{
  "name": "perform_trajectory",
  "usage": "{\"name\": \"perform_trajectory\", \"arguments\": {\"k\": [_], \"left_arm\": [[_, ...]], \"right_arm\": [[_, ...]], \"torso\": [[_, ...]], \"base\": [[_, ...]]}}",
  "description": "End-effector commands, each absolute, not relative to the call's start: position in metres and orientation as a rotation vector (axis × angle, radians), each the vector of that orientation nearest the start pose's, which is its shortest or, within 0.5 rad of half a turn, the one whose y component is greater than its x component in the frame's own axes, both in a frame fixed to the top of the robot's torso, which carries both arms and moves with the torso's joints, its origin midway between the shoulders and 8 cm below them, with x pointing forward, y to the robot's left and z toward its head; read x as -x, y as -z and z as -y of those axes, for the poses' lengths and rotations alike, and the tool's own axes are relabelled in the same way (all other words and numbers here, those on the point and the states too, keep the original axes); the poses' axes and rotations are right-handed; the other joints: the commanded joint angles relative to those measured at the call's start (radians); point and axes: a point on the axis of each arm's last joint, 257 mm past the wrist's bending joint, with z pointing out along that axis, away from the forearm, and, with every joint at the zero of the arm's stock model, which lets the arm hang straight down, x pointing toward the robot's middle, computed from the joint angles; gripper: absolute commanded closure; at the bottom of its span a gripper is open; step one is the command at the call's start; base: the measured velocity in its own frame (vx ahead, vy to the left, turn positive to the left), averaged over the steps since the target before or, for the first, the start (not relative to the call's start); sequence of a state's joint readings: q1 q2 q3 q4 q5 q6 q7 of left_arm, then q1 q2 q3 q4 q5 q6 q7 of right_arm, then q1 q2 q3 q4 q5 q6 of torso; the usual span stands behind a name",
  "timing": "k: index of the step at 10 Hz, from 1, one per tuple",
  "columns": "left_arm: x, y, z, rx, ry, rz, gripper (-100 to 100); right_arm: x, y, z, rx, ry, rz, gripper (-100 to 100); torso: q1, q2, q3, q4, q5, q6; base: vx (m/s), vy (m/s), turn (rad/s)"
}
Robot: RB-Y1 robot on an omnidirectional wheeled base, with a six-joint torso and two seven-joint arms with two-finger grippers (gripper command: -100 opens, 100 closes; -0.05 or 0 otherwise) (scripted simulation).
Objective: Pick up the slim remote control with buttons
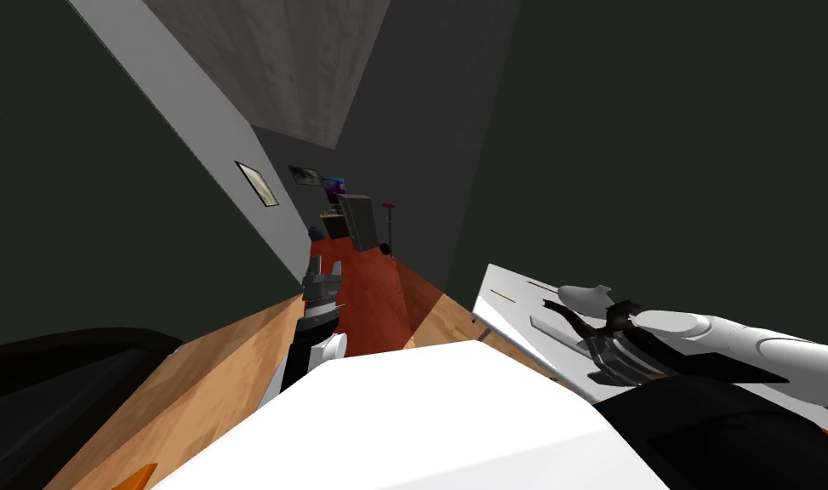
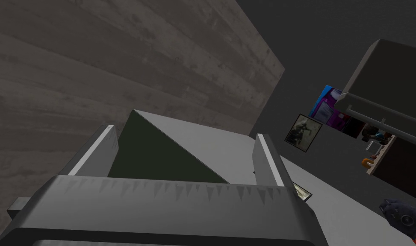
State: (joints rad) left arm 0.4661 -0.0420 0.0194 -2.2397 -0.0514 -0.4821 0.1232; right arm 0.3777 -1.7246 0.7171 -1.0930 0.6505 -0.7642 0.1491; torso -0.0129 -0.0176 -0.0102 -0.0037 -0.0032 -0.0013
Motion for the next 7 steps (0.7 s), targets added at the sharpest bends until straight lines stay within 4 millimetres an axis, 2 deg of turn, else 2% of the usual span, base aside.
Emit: {"name": "perform_trajectory", "arguments": {"k": [1,2,3,4,5,7], "left_arm": [[-0.357,-0.014,-0.283,0.725,1.370,-0.589,0],[-0.357,-0.014,-0.283,0.725,1.370,-0.589,0],[-0.357,-0.014,-0.283,0.725,1.370,-0.589,0],[-0.357,-0.014,-0.283,0.725,1.370,-0.589,0],[-0.357,-0.014,-0.282,0.725,1.370,-0.589,0],[-0.357,-0.014,-0.282,0.725,1.371,-0.589,0]], "right_arm": [[-0.090,0.319,0.690,1.014,0.067,-2.947,-100],[-0.083,0.322,0.690,1.016,0.059,-2.957,-100],[-0.085,0.321,0.688,1.015,0.057,-2.952,-100],[-0.085,0.321,0.689,1.016,0.058,-2.953,0],[-0.081,0.331,0.691,1.003,0.078,-2.949,-100],[-0.082,0.332,0.690,1.000,0.077,-2.950,-100]], "torso": [[0.000,0.000,0.000,0.000,0.000,0.000],[-0.002,-0.001,-0.001,0.000,-0.001,0.000],[-0.004,-0.001,-0.001,0.000,-0.003,-0.002],[0.000,0.004,0.002,0.001,-0.002,-0.001],[0.004,0.009,0.005,0.002,-0.001,-0.001],[0.007,0.014,0.008,0.003,0.000,-0.001]], "base": [[0.242,-0.178,0.143],[0.210,-0.180,0.079],[0.083,-0.076,0.026],[0.016,-0.014,0.004],[-0.008,0.010,0.042],[-0.021,0.021,0.017]]}}
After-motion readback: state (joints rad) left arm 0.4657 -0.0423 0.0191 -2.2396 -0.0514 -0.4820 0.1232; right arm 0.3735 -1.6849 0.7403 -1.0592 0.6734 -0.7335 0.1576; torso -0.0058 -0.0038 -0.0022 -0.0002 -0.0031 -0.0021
